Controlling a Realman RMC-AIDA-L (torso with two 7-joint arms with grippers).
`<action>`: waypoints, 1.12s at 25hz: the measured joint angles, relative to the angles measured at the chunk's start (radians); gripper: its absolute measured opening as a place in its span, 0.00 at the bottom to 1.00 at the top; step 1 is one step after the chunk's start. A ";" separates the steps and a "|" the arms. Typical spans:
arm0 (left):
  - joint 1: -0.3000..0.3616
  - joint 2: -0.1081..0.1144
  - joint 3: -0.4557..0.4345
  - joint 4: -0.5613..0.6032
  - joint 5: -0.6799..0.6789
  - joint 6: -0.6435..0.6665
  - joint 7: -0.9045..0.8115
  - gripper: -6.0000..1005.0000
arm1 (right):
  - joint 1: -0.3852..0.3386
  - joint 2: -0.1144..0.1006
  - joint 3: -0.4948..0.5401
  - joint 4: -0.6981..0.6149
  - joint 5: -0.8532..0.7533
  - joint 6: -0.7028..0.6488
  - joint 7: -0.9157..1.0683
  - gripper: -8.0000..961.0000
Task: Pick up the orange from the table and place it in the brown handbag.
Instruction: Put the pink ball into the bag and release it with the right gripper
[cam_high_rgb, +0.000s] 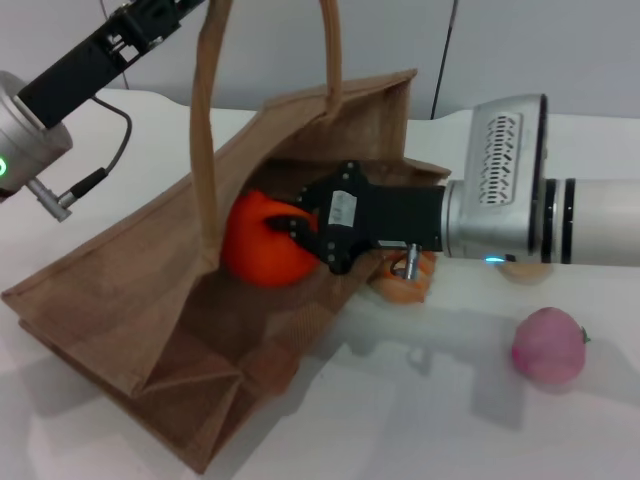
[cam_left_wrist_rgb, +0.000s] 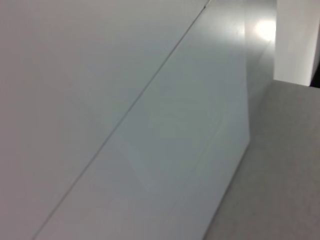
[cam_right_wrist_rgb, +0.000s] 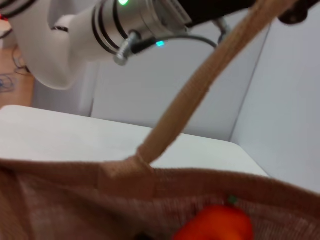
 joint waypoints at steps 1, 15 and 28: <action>-0.005 -0.003 0.000 0.000 0.000 -0.015 -0.003 0.12 | 0.000 0.001 0.013 0.018 0.000 0.043 -0.016 0.11; -0.001 -0.002 -0.013 0.000 -0.019 -0.043 -0.023 0.12 | -0.006 0.006 0.121 0.095 0.000 0.328 -0.061 0.08; 0.073 0.011 -0.029 0.000 -0.099 0.071 0.000 0.12 | -0.075 0.001 0.160 0.087 0.000 0.271 -0.070 0.43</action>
